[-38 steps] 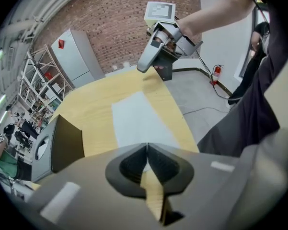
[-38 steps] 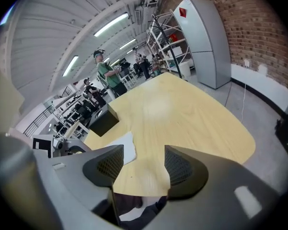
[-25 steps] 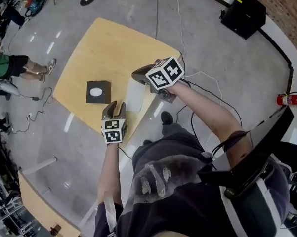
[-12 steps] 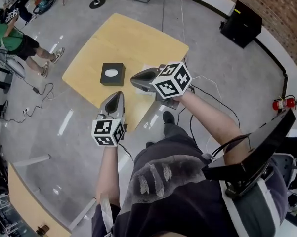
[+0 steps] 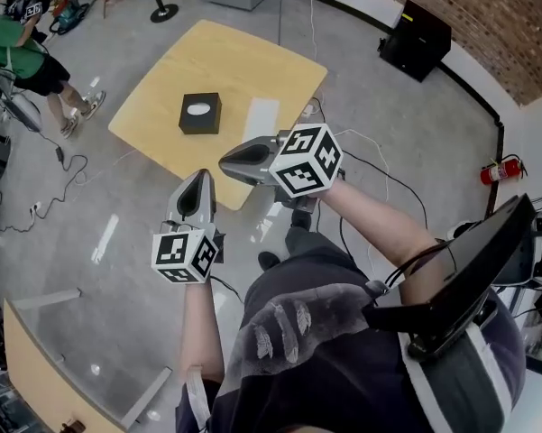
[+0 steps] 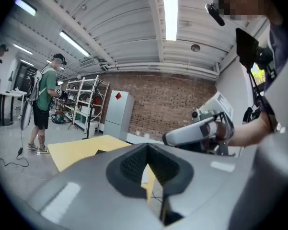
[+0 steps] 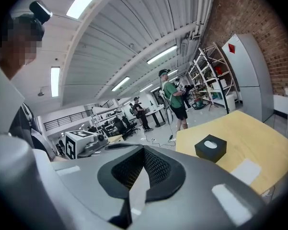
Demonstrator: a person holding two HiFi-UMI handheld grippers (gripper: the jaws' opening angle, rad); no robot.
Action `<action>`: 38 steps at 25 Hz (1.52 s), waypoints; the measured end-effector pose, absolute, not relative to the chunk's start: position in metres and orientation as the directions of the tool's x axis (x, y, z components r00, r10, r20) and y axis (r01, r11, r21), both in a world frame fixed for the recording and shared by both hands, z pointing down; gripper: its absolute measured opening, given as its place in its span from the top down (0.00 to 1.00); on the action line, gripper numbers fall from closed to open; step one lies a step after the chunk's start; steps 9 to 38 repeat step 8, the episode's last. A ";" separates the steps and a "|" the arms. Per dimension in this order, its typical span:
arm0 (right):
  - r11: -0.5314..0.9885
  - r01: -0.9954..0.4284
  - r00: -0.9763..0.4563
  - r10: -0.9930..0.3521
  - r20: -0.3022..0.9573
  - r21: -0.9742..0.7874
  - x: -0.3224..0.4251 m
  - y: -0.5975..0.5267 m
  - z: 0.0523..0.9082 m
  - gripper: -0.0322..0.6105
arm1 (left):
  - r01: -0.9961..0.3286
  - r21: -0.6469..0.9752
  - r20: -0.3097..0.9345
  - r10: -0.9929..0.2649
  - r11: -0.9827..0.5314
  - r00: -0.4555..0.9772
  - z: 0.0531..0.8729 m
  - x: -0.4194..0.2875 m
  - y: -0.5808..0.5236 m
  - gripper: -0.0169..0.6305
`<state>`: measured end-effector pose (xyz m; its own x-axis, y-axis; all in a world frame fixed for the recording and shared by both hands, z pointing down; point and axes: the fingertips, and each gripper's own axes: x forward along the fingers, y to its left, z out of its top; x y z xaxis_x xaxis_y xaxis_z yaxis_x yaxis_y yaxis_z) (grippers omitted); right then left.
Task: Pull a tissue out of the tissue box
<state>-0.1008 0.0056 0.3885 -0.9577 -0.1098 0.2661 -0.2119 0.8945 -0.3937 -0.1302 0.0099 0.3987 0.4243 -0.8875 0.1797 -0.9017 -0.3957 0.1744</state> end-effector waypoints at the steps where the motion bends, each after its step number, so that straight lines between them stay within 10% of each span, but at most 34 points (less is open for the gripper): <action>1: 0.895 -0.214 -0.957 -0.112 0.267 -0.392 -0.100 0.012 0.387 0.95 | -0.900 0.187 0.169 -0.890 -0.393 0.423 0.396 -0.130 0.016 0.97; 38: 0.884 -0.206 -0.965 -0.114 0.234 -0.420 -0.089 0.038 0.374 0.95 | -0.892 0.235 0.149 -0.893 -0.386 0.425 0.388 -0.117 0.037 0.97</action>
